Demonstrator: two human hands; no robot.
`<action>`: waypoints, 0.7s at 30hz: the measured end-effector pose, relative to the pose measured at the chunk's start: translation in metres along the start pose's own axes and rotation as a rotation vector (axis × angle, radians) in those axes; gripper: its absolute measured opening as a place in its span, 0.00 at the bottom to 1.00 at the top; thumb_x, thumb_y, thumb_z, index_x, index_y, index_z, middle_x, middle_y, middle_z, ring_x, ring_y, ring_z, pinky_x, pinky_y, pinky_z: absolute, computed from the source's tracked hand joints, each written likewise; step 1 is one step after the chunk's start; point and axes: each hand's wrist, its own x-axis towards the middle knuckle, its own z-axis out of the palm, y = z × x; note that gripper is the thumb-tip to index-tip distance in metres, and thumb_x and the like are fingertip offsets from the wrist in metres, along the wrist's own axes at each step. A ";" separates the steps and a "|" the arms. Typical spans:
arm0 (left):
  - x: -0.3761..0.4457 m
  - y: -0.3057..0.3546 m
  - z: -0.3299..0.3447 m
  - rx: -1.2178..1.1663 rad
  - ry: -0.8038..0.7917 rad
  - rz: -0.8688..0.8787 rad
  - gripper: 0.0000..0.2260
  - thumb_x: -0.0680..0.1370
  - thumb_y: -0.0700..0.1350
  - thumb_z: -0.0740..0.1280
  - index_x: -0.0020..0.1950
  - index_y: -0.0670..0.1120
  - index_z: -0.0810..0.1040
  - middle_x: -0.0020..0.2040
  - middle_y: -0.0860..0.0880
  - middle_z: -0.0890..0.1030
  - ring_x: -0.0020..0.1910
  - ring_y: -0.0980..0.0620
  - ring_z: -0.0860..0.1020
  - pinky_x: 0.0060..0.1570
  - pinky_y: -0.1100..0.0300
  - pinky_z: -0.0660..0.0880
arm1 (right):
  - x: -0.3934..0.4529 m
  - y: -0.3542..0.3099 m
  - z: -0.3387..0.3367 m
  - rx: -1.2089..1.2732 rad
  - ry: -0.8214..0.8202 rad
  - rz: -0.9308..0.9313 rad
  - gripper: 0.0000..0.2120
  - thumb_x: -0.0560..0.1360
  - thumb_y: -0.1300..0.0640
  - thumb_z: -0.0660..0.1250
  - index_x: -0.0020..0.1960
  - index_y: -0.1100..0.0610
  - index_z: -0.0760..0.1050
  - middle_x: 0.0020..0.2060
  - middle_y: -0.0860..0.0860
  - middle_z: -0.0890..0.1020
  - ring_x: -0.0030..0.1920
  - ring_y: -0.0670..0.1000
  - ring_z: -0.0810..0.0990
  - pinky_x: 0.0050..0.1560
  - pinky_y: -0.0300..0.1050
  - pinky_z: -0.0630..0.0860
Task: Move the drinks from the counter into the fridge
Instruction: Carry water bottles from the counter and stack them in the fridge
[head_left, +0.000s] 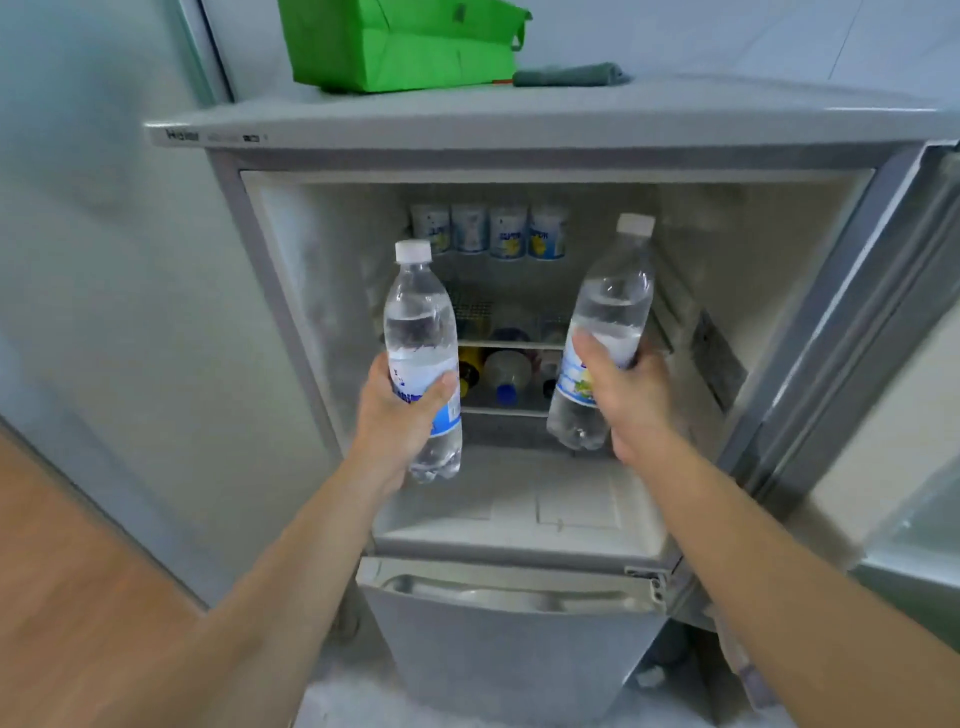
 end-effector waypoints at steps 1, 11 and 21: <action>0.012 0.002 0.005 0.002 0.007 0.015 0.18 0.72 0.47 0.77 0.58 0.54 0.75 0.50 0.56 0.84 0.46 0.60 0.83 0.44 0.64 0.78 | 0.012 -0.002 0.005 0.004 0.013 -0.018 0.15 0.70 0.52 0.78 0.53 0.52 0.79 0.40 0.41 0.86 0.40 0.38 0.84 0.34 0.29 0.76; 0.138 0.017 0.050 0.074 0.091 0.255 0.19 0.72 0.46 0.76 0.59 0.52 0.72 0.48 0.60 0.79 0.46 0.65 0.78 0.39 0.76 0.75 | 0.133 -0.004 0.047 -0.019 0.039 -0.119 0.13 0.74 0.51 0.74 0.57 0.50 0.76 0.50 0.44 0.83 0.49 0.40 0.82 0.49 0.37 0.78; 0.235 -0.013 0.071 0.036 0.154 0.304 0.24 0.74 0.39 0.74 0.68 0.39 0.71 0.59 0.47 0.78 0.53 0.55 0.77 0.44 0.78 0.73 | 0.235 0.037 0.068 -0.125 0.133 -0.106 0.34 0.74 0.51 0.73 0.75 0.53 0.60 0.56 0.47 0.75 0.47 0.41 0.77 0.34 0.28 0.72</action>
